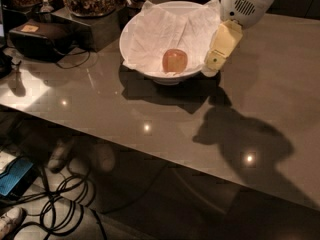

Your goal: Pick apple from white bowl

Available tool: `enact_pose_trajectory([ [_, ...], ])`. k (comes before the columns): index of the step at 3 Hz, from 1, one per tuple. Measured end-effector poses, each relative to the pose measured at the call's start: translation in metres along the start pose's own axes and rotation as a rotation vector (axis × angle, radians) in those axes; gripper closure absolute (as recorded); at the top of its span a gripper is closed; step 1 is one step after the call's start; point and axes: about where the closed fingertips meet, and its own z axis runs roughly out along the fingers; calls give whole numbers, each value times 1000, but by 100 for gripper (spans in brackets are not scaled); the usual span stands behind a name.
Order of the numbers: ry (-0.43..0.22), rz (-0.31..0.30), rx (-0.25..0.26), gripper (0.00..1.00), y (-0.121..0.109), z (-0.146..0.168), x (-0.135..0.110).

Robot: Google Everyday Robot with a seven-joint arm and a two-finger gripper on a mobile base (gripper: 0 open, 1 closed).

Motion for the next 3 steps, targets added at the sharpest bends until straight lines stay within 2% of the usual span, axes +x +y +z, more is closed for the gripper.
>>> enact_pose_trajectory([
  [1, -10, 49, 2, 0, -13, 8, -14],
  [2, 9, 20, -9, 0, -23, 20, -58],
  [3, -15, 24, 4, 0, -27, 22, -64],
])
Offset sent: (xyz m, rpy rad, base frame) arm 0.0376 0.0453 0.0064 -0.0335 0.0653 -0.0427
